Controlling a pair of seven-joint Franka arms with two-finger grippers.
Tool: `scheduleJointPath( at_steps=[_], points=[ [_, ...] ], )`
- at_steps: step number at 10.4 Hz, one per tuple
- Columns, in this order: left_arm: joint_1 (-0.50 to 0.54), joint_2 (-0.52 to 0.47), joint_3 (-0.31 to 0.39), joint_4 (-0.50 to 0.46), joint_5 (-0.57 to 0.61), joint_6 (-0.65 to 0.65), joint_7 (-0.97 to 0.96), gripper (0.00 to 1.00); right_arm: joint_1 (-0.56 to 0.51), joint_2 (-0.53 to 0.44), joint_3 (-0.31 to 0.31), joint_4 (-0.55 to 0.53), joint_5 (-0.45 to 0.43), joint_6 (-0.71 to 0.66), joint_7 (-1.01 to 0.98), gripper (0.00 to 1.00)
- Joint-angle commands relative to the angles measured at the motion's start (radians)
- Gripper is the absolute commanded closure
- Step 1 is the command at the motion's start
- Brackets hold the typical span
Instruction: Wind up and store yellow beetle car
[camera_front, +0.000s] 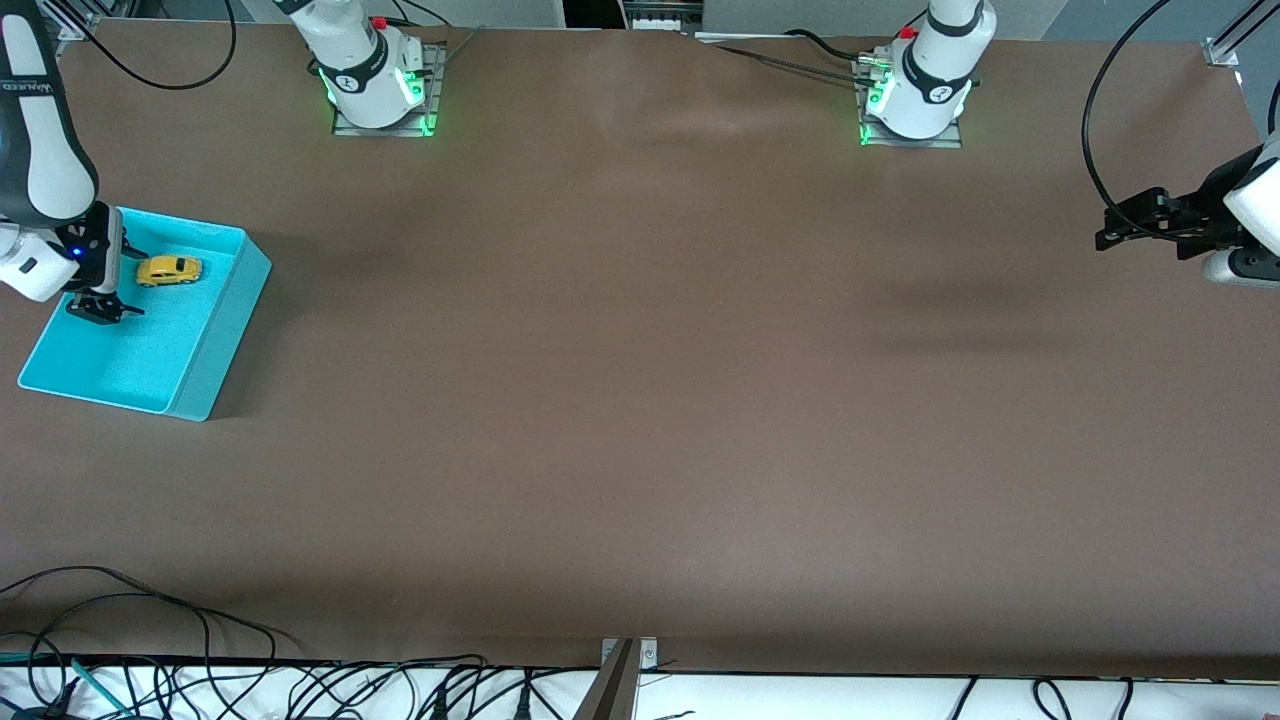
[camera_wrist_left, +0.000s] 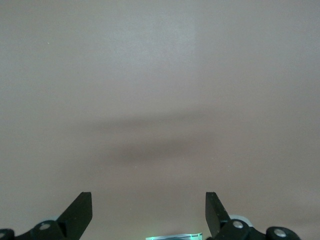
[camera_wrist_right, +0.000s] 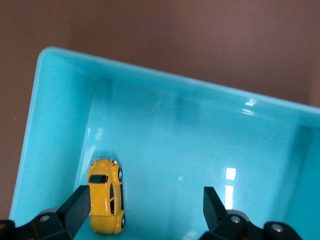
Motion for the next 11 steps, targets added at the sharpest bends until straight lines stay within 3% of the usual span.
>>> scheduleJointPath(
  at_steps=[1, 4, 5, 8, 11],
  points=[
    [0.01, 0.017, -0.01, 0.027, 0.002, -0.022, -0.011, 0.0, 0.123, -0.044, -0.005, 0.087, 0.039, -0.119, 0.275, 0.0],
    [0.007, 0.017, -0.011, 0.028, 0.005, -0.022, -0.009, 0.0, 0.246, -0.119, -0.003, 0.139, 0.134, -0.202, 0.674, 0.0],
    [0.006, 0.017, -0.011, 0.03, 0.005, -0.022, -0.009, 0.0, 0.286, -0.165, -0.003, 0.131, 0.142, -0.217, 0.821, 0.0],
    [0.019, 0.02, -0.007, 0.028, -0.008, -0.021, -0.014, 0.0, 0.32, -0.306, 0.083, 0.107, 0.142, -0.294, 1.347, 0.0],
    [0.013, 0.027, -0.011, 0.034, 0.005, -0.019, -0.003, 0.0, 0.396, -0.411, 0.103, 0.096, 0.139, -0.317, 1.686, 0.0]
  ],
)
